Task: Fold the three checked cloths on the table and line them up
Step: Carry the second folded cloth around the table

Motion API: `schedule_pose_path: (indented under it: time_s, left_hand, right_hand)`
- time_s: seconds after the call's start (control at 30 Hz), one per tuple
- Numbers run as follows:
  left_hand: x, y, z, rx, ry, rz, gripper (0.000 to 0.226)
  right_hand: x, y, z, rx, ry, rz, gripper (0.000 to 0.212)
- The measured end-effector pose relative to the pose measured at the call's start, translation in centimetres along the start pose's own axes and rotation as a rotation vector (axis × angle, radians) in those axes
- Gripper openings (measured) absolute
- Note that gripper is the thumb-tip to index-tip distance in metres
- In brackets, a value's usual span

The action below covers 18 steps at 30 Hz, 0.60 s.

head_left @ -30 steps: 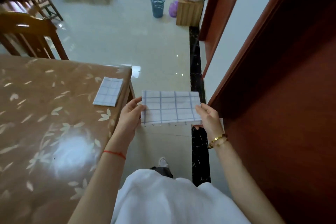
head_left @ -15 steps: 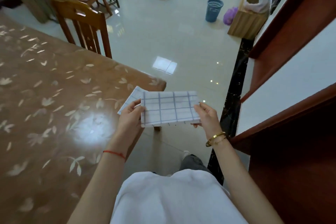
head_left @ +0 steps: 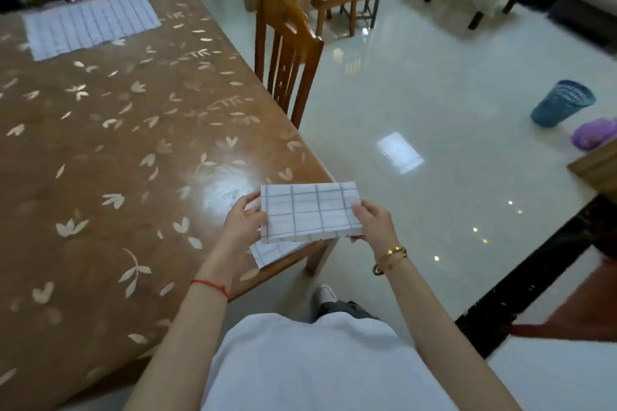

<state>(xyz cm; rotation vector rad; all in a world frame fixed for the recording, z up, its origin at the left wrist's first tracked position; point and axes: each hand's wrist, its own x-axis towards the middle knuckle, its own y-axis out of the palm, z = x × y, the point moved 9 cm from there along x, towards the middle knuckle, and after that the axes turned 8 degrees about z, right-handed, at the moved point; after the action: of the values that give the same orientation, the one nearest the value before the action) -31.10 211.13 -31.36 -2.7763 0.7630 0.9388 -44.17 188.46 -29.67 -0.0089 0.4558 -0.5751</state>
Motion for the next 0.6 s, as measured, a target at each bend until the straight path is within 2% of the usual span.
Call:
schedule_pose_path:
  time_s: [0.23,0.47,0.6]
  left_hand:
    - [2.6,-0.3,-1.3,-0.124,0.057,-0.206,0.060]
    - [4.9,-2.6,-1.6,-0.209,0.057,-0.353,0.068]
    - [6.1,-4.9,-1.3,-0.217,0.059,-0.424,0.069]
  right_hand:
    - [8.5,1.1,2.1,-0.170,0.053,0.268,0.014]
    - [14.6,5.1,3.1,-0.371,0.009,0.442,0.013]
    - [17.2,8.3,2.2,-0.414,-0.001,0.474,0.016]
